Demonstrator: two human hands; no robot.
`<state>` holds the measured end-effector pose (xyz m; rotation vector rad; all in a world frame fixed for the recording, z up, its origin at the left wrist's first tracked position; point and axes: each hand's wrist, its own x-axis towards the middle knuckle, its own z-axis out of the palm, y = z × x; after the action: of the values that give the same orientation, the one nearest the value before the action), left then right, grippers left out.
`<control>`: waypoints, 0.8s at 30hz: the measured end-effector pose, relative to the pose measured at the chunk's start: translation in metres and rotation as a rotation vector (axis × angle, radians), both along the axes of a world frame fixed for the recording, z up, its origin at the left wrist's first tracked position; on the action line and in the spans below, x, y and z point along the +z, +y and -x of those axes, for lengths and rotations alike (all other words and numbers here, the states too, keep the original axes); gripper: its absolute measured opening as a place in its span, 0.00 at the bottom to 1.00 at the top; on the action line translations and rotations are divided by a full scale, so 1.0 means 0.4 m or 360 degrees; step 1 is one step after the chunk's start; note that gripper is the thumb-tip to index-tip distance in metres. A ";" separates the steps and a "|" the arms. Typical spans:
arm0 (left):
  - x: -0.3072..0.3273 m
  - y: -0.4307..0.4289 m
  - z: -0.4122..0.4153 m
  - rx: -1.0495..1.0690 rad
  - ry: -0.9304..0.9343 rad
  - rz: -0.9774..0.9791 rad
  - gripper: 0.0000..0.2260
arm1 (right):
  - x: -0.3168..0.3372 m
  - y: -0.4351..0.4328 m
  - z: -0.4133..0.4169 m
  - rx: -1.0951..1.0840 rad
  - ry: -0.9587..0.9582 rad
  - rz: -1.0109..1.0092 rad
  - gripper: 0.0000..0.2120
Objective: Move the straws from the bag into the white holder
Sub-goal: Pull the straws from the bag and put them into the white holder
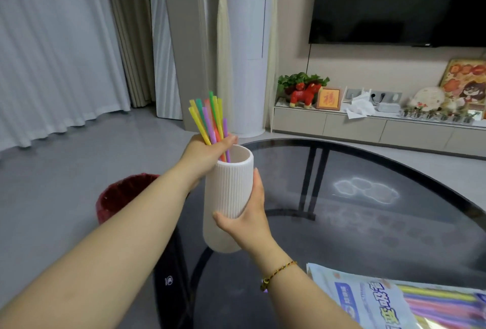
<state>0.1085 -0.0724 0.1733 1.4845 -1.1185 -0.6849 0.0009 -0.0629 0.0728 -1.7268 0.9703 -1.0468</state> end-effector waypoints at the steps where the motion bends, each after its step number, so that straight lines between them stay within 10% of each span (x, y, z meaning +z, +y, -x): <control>1: -0.008 0.008 -0.011 -0.0006 0.0004 -0.0007 0.04 | -0.004 0.007 -0.008 0.0014 0.0006 -0.0010 0.51; 17: -0.050 0.062 -0.061 -0.0223 0.0059 0.0083 0.10 | -0.010 0.048 -0.011 -0.0019 0.0367 -0.0033 0.53; 24: -0.088 0.099 -0.066 -0.0150 -0.0011 0.0103 0.08 | 0.018 0.053 0.072 -0.0110 0.0548 0.0044 0.36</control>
<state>0.1349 -0.0327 0.1381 1.3872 -1.2109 -0.7026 -0.0279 -0.0416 0.0798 -1.9480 1.2419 -0.8220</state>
